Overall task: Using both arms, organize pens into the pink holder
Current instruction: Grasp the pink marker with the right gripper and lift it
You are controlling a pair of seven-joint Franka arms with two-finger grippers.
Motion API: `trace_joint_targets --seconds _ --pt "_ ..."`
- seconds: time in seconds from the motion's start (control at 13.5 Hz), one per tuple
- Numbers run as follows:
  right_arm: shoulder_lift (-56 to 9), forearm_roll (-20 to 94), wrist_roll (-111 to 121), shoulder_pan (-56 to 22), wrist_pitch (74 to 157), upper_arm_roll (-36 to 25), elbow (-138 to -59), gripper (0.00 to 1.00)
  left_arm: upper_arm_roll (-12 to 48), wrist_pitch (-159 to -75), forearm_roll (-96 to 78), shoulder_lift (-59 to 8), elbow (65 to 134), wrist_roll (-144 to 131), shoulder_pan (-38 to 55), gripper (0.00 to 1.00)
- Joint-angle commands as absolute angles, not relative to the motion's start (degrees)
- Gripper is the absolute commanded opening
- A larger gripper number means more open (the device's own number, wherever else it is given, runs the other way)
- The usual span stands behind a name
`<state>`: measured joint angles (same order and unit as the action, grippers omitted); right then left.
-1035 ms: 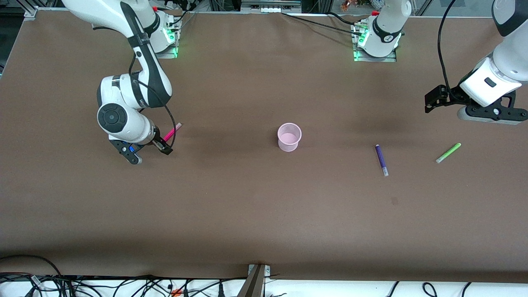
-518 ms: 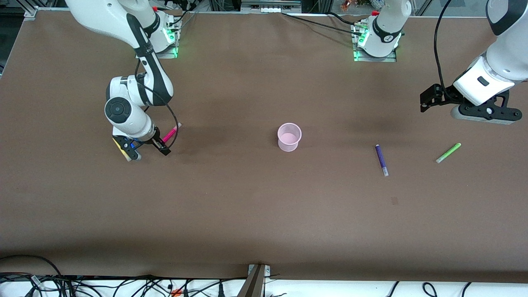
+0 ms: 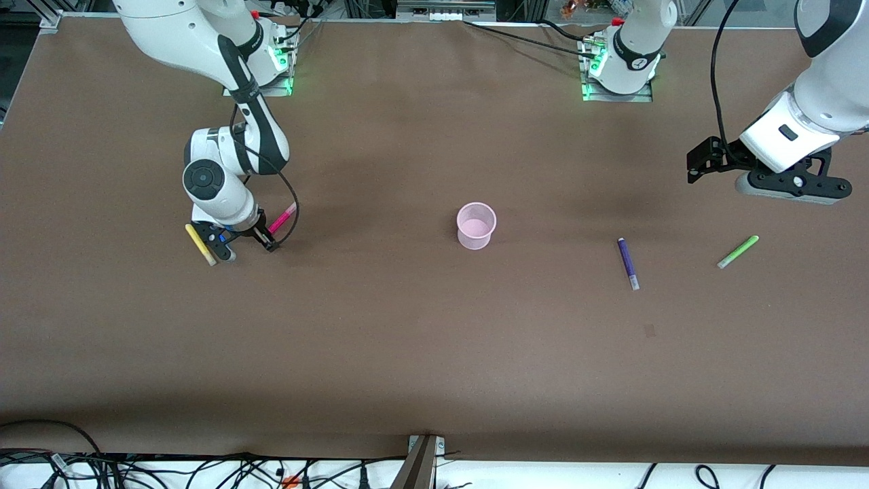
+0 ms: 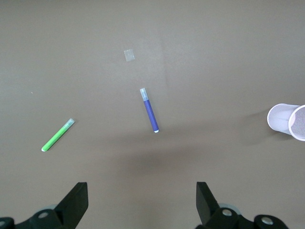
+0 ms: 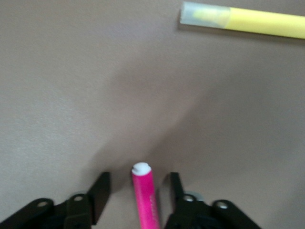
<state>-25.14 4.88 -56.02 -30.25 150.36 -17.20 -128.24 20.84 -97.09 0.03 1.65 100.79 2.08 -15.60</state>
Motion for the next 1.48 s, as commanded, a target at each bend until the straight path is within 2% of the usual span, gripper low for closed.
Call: trace_joint_targets --seconds 0.0,0.37,0.59,0.74,0.89,0.96,1.11,1.4 --pt "-25.1 5.5 -56.0 -30.2 151.2 -17.1 -129.1 0.00 21.1 -95.8 1.2 1.8 99.8 2.3 -15.6 1.00" --pt "-22.9 5.5 -55.7 -30.3 149.6 -17.1 -128.5 0.00 21.3 -95.4 1.2 1.6 98.8 2.3 -15.5 1.00" --pt "-18.6 5.6 -59.0 -30.9 142.3 -16.7 -124.7 0.00 21.4 -95.4 1.2 1.6 98.5 2.3 -15.5 1.00" --pt "-17.7 5.6 -64.7 -32.0 133.4 -15.8 -116.8 0.00 21.4 -94.9 1.2 1.6 98.5 2.3 -15.5 1.00" --pt "-19.5 5.2 -70.1 -34.7 122.9 -15.9 -105.4 0.00 21.4 -94.9 1.2 1.6 98.5 2.3 -15.5 1.00" --pt "-21.3 5.1 -71.5 -35.8 120.5 -15.9 -100.5 0.00 21.4 -94.9 1.2 1.6 98.5 2.3 -15.6 1.00" --pt "-24.3 4.7 -75.2 -37.1 119.0 -15.9 -93.6 0.00 21.4 -94.8 3.1 1.4 98.6 2.3 -15.6 1.00" --pt "-28.4 4.0 -78.7 -40.4 119.0 -15.9 -85.9 0.00 21.4 -93.6 3.6 1.5 98.6 0.7 -15.5 1.00"
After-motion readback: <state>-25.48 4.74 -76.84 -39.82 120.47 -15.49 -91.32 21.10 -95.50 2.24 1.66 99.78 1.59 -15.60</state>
